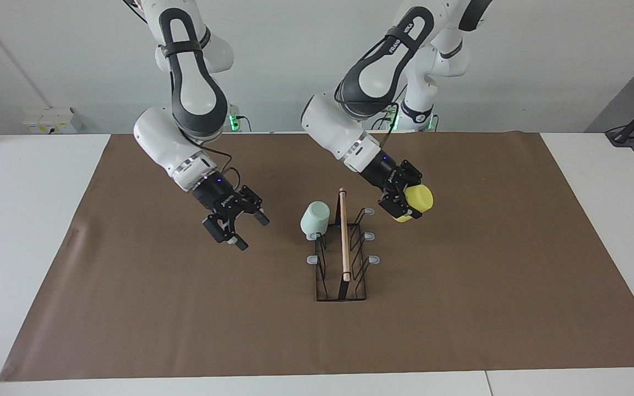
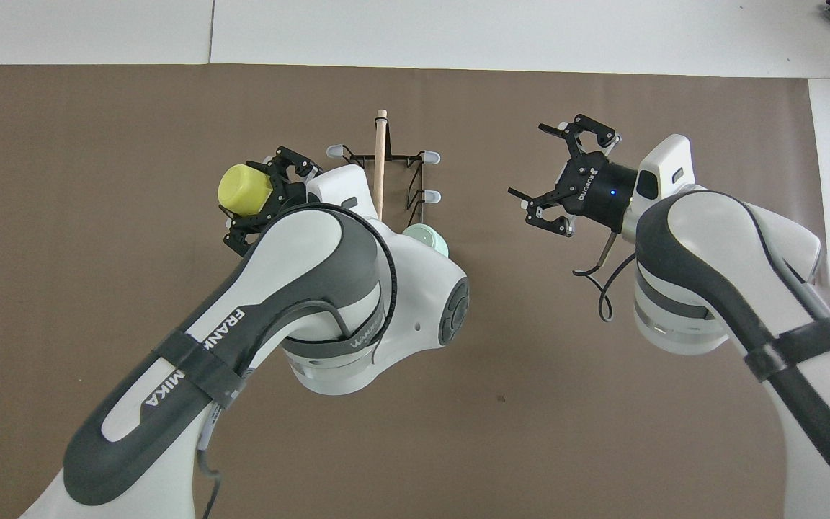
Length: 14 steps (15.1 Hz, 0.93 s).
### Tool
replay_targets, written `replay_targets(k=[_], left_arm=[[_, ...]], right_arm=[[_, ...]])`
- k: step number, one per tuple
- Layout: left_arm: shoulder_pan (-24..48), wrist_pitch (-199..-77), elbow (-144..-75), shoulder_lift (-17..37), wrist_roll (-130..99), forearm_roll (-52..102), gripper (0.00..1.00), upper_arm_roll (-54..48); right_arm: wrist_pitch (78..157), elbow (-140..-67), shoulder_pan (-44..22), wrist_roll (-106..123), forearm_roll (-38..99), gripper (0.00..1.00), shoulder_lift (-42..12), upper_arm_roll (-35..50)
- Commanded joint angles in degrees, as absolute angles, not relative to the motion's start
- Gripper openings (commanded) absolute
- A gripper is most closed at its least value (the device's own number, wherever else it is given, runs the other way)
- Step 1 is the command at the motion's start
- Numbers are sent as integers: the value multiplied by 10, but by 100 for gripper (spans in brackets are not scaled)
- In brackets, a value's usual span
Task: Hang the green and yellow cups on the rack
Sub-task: 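Carry the yellow cup to the rack with the left gripper while the right gripper withdraws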
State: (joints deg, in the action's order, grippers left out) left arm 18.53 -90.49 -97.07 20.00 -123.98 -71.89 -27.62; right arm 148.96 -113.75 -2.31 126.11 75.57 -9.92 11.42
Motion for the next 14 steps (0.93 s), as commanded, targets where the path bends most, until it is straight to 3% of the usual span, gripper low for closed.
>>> replay_targets(k=[1,7,14], left_arm=[[221,-857,-963,211,-1257,-729,0,-271],[258,-841,-995,220,-1290,-728,0,-269],[259,-838,-1008,222,-1299,-730,0,-268]], right_arm=[[1419,-1134,28,1258,644,100,-99,118],[1263,-1091,83,1172,380,100,-86,117],[1138,-1080,48,889,204,100,-19,124]])
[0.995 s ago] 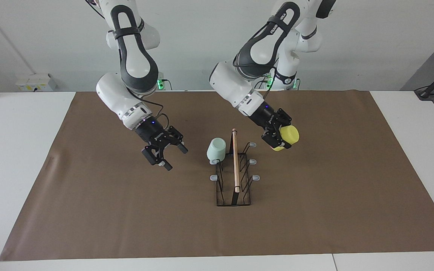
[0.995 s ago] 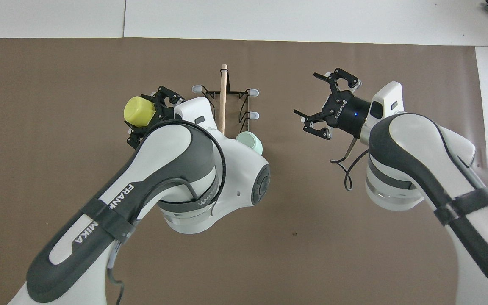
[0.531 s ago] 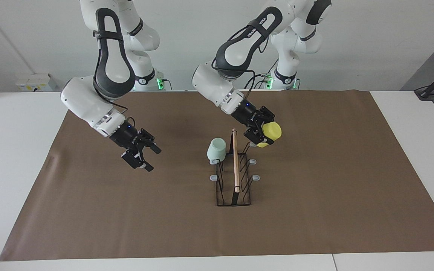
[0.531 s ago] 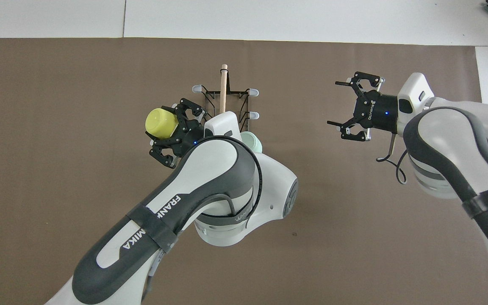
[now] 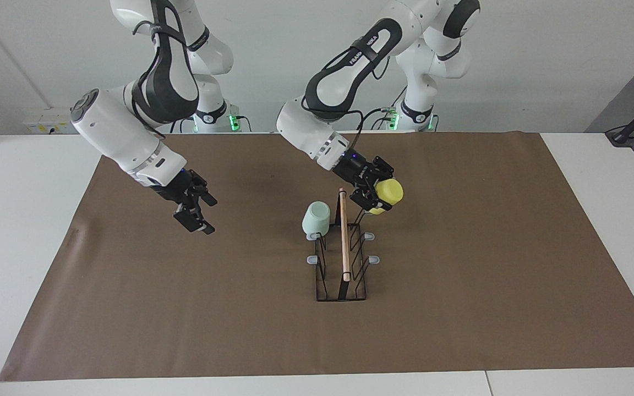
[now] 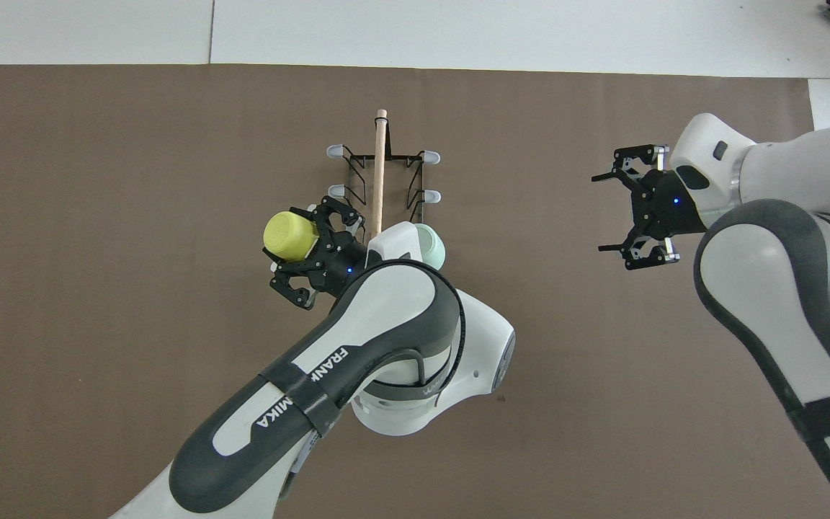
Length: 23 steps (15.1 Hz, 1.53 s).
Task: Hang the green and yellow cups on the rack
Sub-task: 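Carry the yellow cup to the rack with the left gripper while the right gripper withdraws, then hang the yellow cup on a peg and open the left gripper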
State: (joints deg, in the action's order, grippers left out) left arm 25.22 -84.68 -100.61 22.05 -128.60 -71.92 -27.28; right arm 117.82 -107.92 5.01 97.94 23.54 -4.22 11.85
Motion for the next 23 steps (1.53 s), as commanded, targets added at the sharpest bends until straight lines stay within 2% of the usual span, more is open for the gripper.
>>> replay_targets(k=[1,4,11,15,20,23], left_arm=[[258,-840,-1005,223,-1299,-730,0,-268],[261,-843,-1005,226,-1309,-730,0,-269],[278,-843,-1005,234,-1310,-724,0,-269],[281,-851,-1008,234,-1310,-724,0,-269],[272,-869,-1005,236,-1310,-731,0,-267],[272,-876,-1005,238,-1310,-730,0,-267]], right_arm=[[1120,-1073,48,834,193,100,-14,126],[1063,-1049,47,699,172,100,-15,127],[983,-989,-4,435,101,100,-9,120],[987,-1009,-9,356,101,100,1,118],[990,-1004,-7,340,88,100,-1,88],[988,-987,-7,235,43,100,-5,88]])
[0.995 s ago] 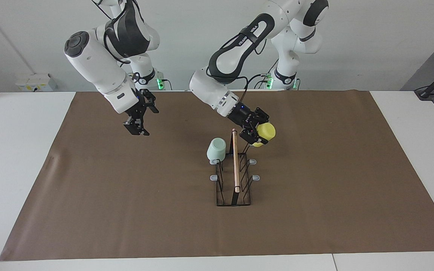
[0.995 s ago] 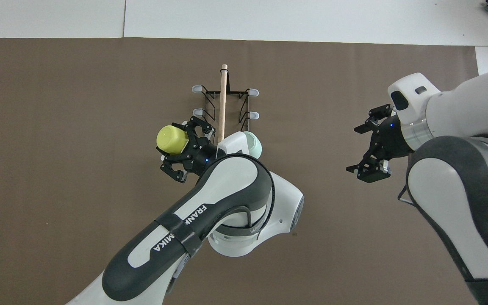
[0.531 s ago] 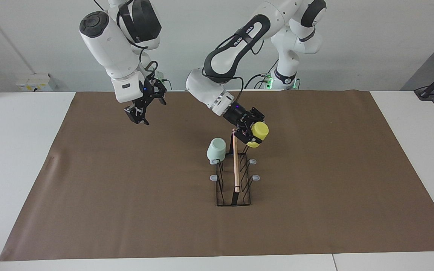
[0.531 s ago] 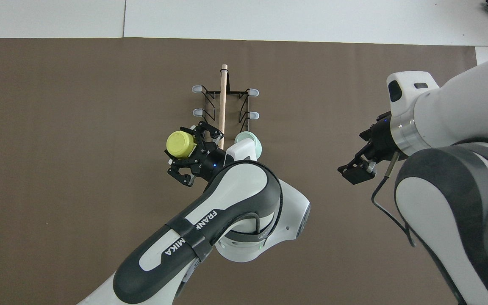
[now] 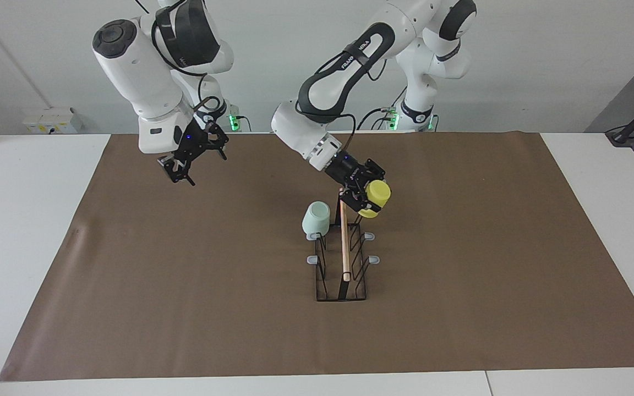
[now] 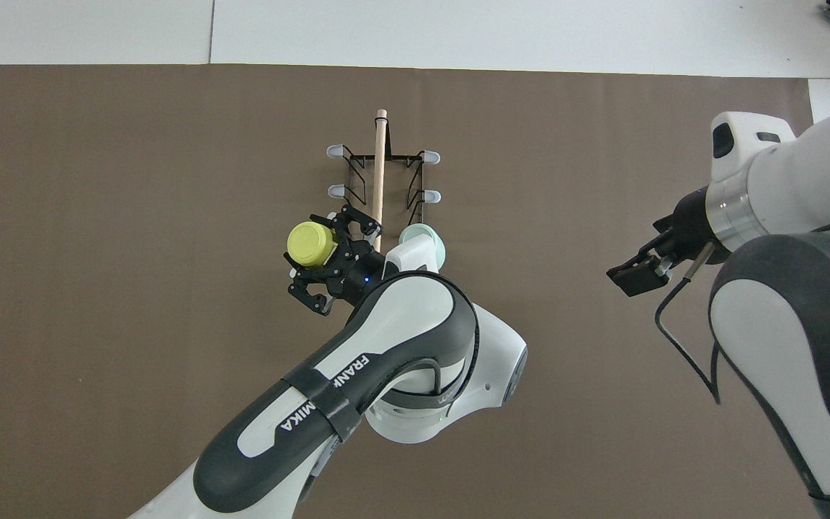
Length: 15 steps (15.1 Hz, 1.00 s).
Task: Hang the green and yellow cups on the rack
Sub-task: 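Hang the yellow cup on a peg and open the left gripper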
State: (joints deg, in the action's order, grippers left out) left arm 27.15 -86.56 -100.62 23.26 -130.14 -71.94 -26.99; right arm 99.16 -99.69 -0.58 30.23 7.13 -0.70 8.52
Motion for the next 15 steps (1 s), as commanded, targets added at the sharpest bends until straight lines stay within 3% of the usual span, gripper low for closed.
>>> replay_targets(k=[1,11,12,14,15], left_arm=[[272,-880,-1005,238,-1310,-730,0,-267],[274,-889,-1005,245,-1314,-724,0,-268],[272,-889,-1002,247,-1327,-723,5,-267],[277,-887,-988,246,-1332,-723,99,-267],[277,-882,-979,246,-1332,-722,100,-267]], right_arm=[[987,-981,-7,213,39,100,-6,87],[917,-908,-9,98,19,100,-6,62],[910,-908,-13,90,19,100,-3,55],[894,-907,-46,44,19,100,-2,20],[897,-904,-58,36,19,100,-2,4]])
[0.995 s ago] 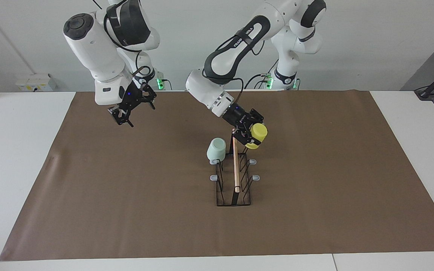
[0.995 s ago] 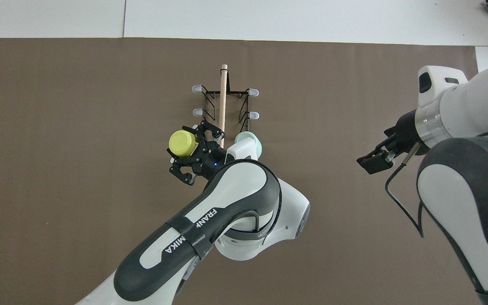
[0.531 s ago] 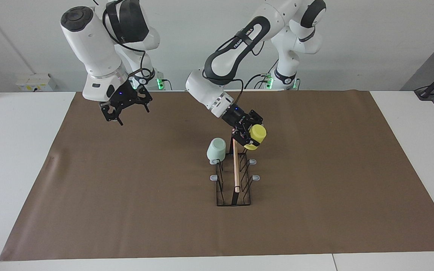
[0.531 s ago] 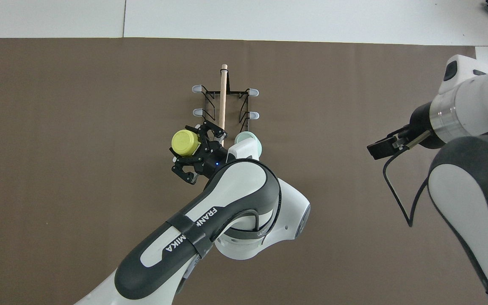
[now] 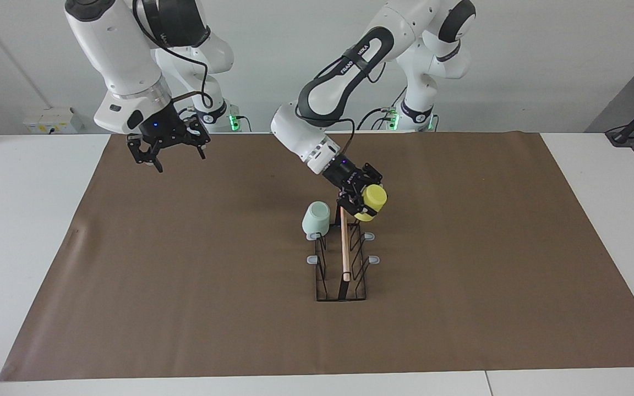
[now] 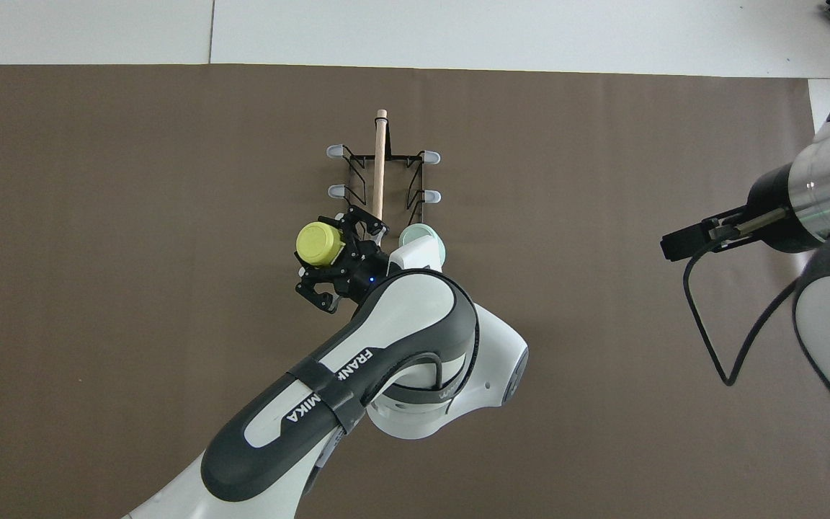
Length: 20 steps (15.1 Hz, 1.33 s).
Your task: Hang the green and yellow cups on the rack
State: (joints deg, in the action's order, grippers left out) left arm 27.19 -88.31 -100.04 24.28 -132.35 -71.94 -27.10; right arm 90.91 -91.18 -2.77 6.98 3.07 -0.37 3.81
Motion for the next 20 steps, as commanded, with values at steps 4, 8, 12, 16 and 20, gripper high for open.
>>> replay_targets(k=[4,8,12,16,20], left_arm=[[275,-879,-975,246,-1332,-722,100,-266],[271,-868,-953,251,-1325,-723,100,-265],[235,-884,-925,248,-1297,-713,100,-266],[162,-967,-928,190,-1225,-635,100,-267],[97,-1019,-929,176,-1162,-572,100,-270]], right_arm=[[903,-910,-64,8,21,100,0,0],[910,-913,-59,7,20,100,0,5],[910,-913,-48,8,20,100,0,13],[911,-913,-24,8,19,100,0,34],[911,-913,-15,10,19,100,0,37]])
